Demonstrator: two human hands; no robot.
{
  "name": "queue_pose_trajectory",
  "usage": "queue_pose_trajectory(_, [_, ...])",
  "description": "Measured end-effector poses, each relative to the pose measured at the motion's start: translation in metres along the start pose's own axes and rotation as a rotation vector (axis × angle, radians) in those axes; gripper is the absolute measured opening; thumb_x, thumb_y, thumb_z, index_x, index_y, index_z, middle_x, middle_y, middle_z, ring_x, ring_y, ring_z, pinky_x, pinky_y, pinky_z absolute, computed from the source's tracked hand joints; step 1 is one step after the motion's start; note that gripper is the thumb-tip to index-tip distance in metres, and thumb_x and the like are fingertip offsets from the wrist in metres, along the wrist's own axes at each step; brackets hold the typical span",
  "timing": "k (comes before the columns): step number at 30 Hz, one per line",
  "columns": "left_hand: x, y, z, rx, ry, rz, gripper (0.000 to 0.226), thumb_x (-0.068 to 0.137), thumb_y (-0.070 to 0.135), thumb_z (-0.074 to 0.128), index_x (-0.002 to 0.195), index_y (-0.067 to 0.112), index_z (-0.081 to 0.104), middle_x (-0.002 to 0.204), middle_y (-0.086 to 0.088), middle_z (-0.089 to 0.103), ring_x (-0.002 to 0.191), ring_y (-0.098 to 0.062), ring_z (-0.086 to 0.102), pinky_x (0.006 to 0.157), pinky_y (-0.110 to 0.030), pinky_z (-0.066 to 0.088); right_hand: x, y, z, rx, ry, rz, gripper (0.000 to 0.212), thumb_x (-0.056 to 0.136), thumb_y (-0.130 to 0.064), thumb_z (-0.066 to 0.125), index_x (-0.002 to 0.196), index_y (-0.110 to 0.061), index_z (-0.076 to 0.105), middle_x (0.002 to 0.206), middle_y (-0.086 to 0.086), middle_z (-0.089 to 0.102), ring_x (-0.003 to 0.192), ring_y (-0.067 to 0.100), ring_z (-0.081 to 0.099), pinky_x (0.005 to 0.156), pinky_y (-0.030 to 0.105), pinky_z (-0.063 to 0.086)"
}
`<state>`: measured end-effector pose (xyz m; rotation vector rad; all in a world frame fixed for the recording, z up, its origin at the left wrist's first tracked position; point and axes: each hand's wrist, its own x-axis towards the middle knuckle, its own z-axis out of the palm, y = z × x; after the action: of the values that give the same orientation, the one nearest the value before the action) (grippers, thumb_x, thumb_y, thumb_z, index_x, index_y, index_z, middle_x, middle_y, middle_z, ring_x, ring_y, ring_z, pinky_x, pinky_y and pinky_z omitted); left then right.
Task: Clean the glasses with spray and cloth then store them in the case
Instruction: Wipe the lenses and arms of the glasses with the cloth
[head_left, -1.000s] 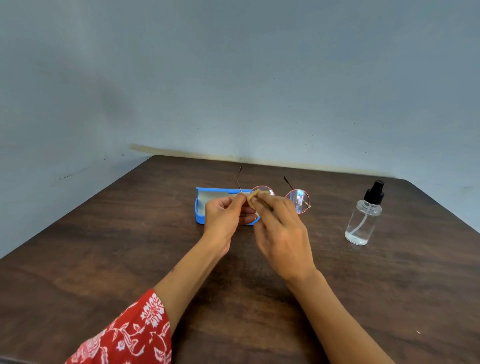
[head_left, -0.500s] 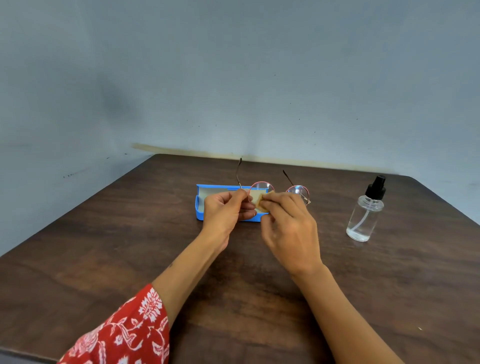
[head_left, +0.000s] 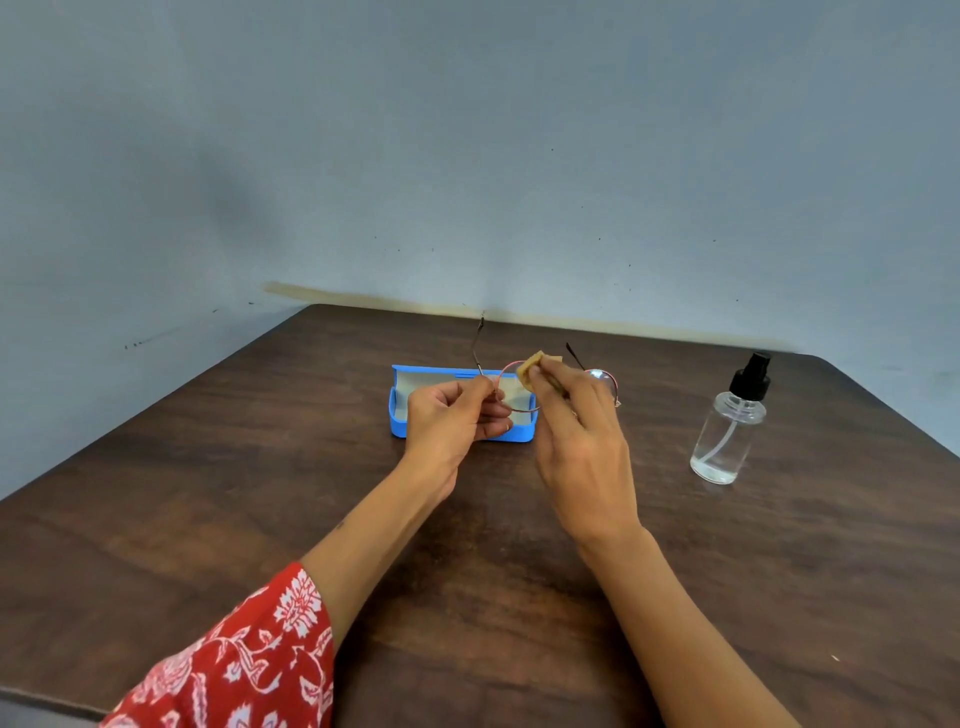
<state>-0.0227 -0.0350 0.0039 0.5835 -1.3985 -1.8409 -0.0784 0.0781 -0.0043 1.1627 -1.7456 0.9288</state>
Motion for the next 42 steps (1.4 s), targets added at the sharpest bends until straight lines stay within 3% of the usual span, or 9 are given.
queue_pose_trajectory(4, [0.001,0.000,-0.001,-0.006,0.000,0.025,0.022,0.085,0.009,0.063,0.064,0.008,0.069,0.051,-0.001,0.065,0.049,-0.010,0.062,0.049,-0.017,0.050,-0.001,-0.008,0.001,0.049,-0.040,-0.095,0.028,0.081,-0.002,0.049,0.099,0.004,0.071,0.100,0.015,0.068,0.090,0.029,0.066,0.079,0.033,0.055])
queue_pose_trajectory(10, [0.002,0.000,-0.001,0.003,0.011,0.001,0.021,0.085,0.013,0.065,0.067,0.004,0.067,0.051,-0.002,0.065,0.051,-0.011,0.064,0.050,-0.017,0.051,-0.002,-0.001,0.000,-0.018,0.008,0.011,0.029,0.076,0.012,0.065,0.105,0.007,0.067,0.106,0.021,0.066,0.099,0.028,0.059,0.082,0.033,0.053])
queue_pose_trajectory(15, [0.000,0.000,0.002,-0.004,-0.006,0.015,0.023,0.087,0.007,0.060,0.064,0.005,0.067,0.049,-0.001,0.063,0.048,-0.011,0.060,0.047,-0.017,0.049,-0.003,-0.009,0.005,0.038,-0.021,-0.091,0.028,0.085,0.002,0.050,0.106,0.008,0.066,0.107,0.021,0.065,0.095,0.035,0.064,0.082,0.036,0.054])
queue_pose_trajectory(20, [0.001,0.002,0.002,0.003,0.003,-0.016,0.021,0.085,0.010,0.063,0.066,0.004,0.067,0.051,-0.005,0.065,0.048,-0.012,0.063,0.048,-0.017,0.051,-0.003,0.003,0.001,-0.002,0.010,0.037,0.035,0.074,0.015,0.065,0.108,0.008,0.066,0.107,0.023,0.065,0.098,0.032,0.061,0.089,0.028,0.043])
queue_pose_trajectory(22, [0.001,0.000,0.003,0.001,-0.004,-0.023,0.021,0.085,0.009,0.062,0.065,0.004,0.067,0.052,-0.006,0.065,0.048,-0.012,0.063,0.048,-0.017,0.051,-0.002,0.002,0.001,-0.045,-0.004,0.055,0.042,0.072,0.017,0.067,0.113,0.009,0.063,0.111,0.025,0.063,0.099,0.037,0.062,0.085,0.030,0.047])
queue_pose_trajectory(27, [-0.001,-0.003,0.005,0.006,-0.023,0.001,0.025,0.086,0.009,0.061,0.062,0.005,0.066,0.050,-0.003,0.063,0.047,-0.011,0.061,0.047,-0.018,0.050,-0.003,-0.009,0.005,0.022,-0.052,-0.085,0.031,0.086,0.003,0.050,0.114,0.009,0.062,0.115,0.024,0.062,0.105,0.037,0.060,0.084,0.036,0.053])
queue_pose_trajectory(32, [0.000,-0.005,0.005,0.028,-0.025,0.000,0.025,0.085,0.011,0.062,0.061,0.006,0.067,0.051,-0.004,0.064,0.048,-0.012,0.062,0.050,-0.019,0.053,0.000,-0.004,0.002,-0.035,-0.005,0.038,0.038,0.072,0.016,0.067,0.109,0.008,0.065,0.109,0.024,0.065,0.099,0.035,0.064,0.078,0.035,0.055])
queue_pose_trajectory(38, [-0.002,-0.005,0.006,0.027,-0.043,0.043,0.023,0.090,0.011,0.058,0.072,0.000,0.067,0.051,-0.002,0.064,0.047,-0.008,0.061,0.046,-0.016,0.048,0.000,-0.011,0.005,0.021,-0.055,-0.101,0.030,0.084,0.003,0.055,0.112,0.007,0.064,0.116,0.021,0.064,0.103,0.034,0.062,0.086,0.037,0.054])
queue_pose_trajectory(42, [-0.001,-0.003,0.006,0.007,-0.029,0.020,0.025,0.086,0.008,0.062,0.062,0.005,0.066,0.049,-0.003,0.063,0.047,-0.011,0.062,0.049,-0.018,0.051,0.003,-0.002,0.002,0.006,0.037,0.048,0.042,0.073,0.016,0.067,0.114,0.006,0.064,0.112,0.022,0.064,0.105,0.029,0.059,0.082,0.035,0.054])
